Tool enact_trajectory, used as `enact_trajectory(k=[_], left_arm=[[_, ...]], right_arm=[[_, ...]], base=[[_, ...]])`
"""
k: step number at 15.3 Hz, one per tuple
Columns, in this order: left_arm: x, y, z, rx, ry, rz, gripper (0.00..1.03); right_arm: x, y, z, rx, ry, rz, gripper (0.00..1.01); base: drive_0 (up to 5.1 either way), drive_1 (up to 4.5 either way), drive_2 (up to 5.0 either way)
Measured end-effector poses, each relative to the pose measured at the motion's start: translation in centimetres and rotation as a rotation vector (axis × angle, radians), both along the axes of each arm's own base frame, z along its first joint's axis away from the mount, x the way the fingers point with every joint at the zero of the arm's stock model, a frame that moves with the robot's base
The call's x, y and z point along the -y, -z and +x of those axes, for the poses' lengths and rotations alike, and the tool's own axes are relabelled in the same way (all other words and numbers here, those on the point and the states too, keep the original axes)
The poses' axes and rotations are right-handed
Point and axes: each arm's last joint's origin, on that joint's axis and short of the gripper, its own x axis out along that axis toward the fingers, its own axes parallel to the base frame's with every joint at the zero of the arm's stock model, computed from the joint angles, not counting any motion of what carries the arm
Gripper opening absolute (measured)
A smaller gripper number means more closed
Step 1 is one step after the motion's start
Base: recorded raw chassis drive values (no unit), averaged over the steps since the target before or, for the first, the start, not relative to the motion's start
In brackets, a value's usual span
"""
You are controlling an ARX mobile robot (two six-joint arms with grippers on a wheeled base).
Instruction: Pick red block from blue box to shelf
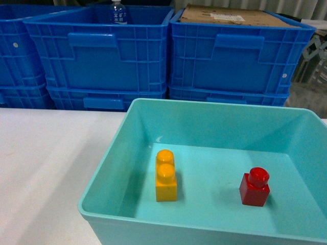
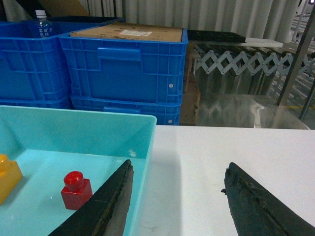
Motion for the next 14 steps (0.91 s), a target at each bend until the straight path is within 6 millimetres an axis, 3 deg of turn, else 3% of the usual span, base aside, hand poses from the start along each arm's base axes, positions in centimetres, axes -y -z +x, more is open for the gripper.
enact_trajectory(k=[4, 9, 11, 12, 14], left_arm=[[0.0, 0.0, 0.0, 0.0, 0.0, 0.0, 0.98], [0.0, -0.01, 0.0, 0.0, 0.0, 0.0, 0.98], [0.0, 0.0, 0.0, 0.0, 0.0, 0.0, 0.98], [0.0, 0.0, 0.0, 0.0, 0.0, 0.0, 0.98], [0.0, 0.0, 0.0, 0.0, 0.0, 0.0, 0.98]], right_arm=[[0.0, 0.0, 0.0, 0.0, 0.0, 0.0, 0.6], [0.0, 0.0, 0.0, 0.0, 0.0, 0.0, 0.82], [0.0, 0.0, 0.0, 0.0, 0.0, 0.0, 0.57], [0.0, 0.0, 0.0, 0.0, 0.0, -0.001, 0.61], [0.0, 0.0, 0.0, 0.0, 0.0, -0.001, 0.84]], base=[[0.0, 0.0, 0.0], [0.0, 0.0, 0.0], [0.0, 0.0, 0.0], [0.0, 0.0, 0.0], [0.0, 0.0, 0.0]])
